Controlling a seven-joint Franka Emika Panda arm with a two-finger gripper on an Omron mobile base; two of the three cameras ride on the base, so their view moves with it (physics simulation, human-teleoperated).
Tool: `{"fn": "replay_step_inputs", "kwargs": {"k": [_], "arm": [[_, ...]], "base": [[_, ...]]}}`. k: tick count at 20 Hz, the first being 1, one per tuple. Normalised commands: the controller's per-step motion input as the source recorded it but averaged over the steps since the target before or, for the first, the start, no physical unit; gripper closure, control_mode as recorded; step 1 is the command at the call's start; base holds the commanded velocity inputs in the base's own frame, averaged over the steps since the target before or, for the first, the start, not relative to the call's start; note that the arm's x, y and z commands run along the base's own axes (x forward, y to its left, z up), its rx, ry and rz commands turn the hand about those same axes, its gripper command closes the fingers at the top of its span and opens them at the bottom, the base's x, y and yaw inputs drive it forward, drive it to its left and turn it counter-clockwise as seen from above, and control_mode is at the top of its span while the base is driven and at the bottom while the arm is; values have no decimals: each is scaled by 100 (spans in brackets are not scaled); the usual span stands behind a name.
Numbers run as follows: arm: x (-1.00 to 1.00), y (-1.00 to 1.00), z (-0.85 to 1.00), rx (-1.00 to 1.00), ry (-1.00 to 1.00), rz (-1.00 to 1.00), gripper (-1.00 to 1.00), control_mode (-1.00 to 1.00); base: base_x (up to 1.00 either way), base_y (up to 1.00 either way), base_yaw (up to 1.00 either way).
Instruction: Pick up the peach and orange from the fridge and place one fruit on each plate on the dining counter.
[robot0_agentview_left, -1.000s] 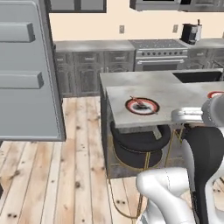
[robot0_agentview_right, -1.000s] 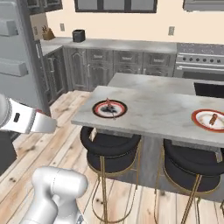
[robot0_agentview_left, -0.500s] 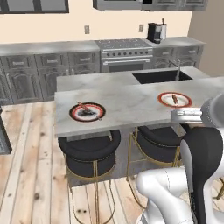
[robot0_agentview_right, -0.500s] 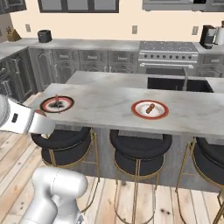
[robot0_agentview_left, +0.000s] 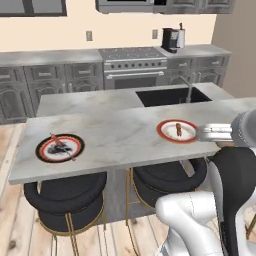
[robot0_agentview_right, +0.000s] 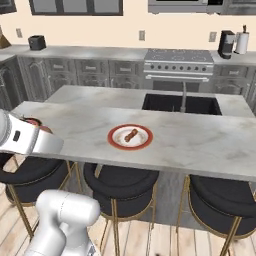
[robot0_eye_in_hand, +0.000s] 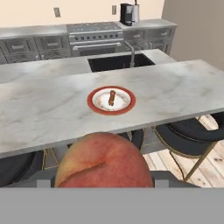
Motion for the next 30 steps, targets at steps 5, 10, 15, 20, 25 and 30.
{"fn": "replay_step_inputs", "kwargs": {"k": [5, 10, 15, 20, 25, 30], "arm": [[0, 0, 0, 0, 0, 0, 100, 100], [40, -21, 0, 8, 3, 1, 100, -100], [100, -59, -8, 24, 17, 3, 100, -100], [100, -34, -52, 13, 34, 2, 100, -100], [75, -10, -78, 0, 36, 0, 100, -100], [46, -12, -70, 0, 16, 0, 100, -100]], "base": [[80, -41, 9], [59, -21, 5], [0, 0, 0], [0, 0, 0], [0, 0, 0], [0, 0, 0]]}}
